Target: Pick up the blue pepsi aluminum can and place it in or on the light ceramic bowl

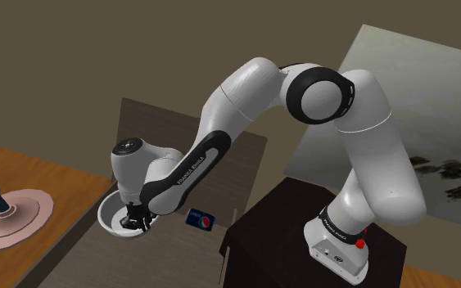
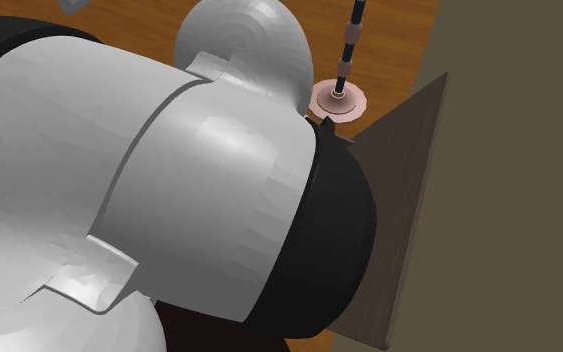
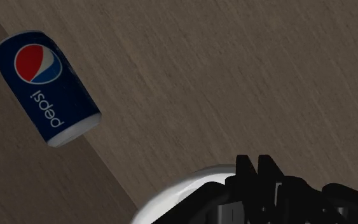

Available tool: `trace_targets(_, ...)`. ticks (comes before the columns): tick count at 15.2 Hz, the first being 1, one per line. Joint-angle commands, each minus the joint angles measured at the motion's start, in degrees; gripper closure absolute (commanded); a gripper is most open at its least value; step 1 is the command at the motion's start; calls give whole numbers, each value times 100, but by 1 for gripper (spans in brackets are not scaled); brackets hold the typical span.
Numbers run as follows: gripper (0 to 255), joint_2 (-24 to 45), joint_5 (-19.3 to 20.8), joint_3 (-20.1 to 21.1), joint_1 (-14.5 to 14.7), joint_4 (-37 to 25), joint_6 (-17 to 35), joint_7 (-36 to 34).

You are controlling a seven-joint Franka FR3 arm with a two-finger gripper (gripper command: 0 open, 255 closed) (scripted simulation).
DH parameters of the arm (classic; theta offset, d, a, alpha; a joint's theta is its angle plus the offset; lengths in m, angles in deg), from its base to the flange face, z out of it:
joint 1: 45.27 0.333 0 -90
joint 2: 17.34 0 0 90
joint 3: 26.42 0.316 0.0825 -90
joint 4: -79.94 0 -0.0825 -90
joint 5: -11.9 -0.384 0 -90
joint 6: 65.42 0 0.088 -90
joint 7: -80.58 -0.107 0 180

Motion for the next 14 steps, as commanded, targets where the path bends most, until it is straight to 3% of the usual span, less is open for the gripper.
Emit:
trace_targets(1,255,0,0,0,0,0,0,0)
trace_targets(6,255,0,0,0,0,0,0,0)
trace_targets(7,0,0,0,0,0,0,0,0)
trace_targets(14,0,-700,636,-296,-215,1930,1373,186)
